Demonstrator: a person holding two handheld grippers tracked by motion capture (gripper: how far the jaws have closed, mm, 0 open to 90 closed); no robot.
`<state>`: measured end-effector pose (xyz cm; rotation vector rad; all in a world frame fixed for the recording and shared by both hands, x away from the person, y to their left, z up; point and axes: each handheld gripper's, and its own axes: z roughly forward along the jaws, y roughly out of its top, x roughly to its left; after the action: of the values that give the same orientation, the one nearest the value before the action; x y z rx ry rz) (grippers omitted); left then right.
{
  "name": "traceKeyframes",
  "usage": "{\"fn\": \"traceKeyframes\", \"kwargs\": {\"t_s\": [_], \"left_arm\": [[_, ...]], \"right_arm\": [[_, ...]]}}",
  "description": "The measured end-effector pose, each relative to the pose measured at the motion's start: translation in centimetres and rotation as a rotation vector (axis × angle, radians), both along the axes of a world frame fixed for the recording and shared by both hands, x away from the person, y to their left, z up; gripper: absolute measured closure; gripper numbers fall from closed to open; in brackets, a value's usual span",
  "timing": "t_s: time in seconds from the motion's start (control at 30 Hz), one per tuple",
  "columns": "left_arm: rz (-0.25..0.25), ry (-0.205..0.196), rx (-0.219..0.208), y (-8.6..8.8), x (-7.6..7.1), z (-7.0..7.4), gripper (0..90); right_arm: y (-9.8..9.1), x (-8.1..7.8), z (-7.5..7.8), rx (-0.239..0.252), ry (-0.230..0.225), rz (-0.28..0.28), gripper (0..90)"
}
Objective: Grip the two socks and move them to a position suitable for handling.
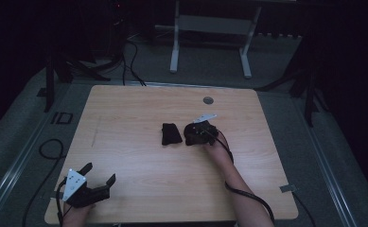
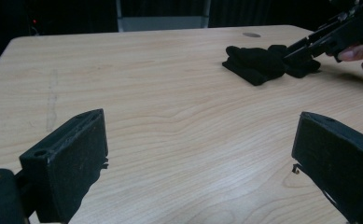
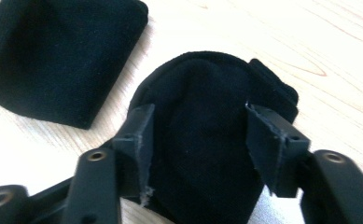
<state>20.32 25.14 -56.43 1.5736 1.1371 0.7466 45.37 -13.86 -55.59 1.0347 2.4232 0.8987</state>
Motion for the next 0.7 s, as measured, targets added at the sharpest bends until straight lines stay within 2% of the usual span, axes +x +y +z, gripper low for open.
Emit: {"fn": "traceKeyframes", "kwargs": {"t_s": [0.03,0.07,0.2,0.33,0.43,0.47,0.57,0.7], "left_arm": [[-0.002,0.001,-0.001,0.0,0.0,0.0,3.9],[-0.005,0.002,0.000,-0.1,0.0,0.0,3.9],[-0.022,0.012,-0.005,-0.4,0.0,0.0,3.9],[-0.037,0.032,-0.019,-0.7,0.1,0.0,4.3],[-0.047,0.044,-0.013,-1.2,0.2,0.2,5.0],[-0.049,0.052,-0.001,-1.4,0.3,0.4,5.4],[-0.075,0.061,-0.003,-2.2,0.5,0.7,6.4],[-0.110,0.085,0.009,-3.7,0.9,1.1,6.9]], "right_arm": [[0.0,-0.1,0.1,-0.011,-0.006,-0.016,56.4],[0.0,-0.1,0.1,-0.018,-0.011,-0.029,60.1],[0.2,-0.1,0.3,-0.050,-0.013,-0.036,70.4],[0.2,-0.3,0.8,-0.082,-0.018,-0.039,74.5],[-0.3,-0.9,1.5,-0.051,-0.026,-0.041,74.9],[-0.4,-1.2,1.7,-0.053,-0.034,-0.034,74.9],[-0.9,-2.1,2.7,-0.053,-0.060,-0.010,74.9],[-1.6,-3.6,4.3,-0.013,-0.073,0.009,75.0]]}}
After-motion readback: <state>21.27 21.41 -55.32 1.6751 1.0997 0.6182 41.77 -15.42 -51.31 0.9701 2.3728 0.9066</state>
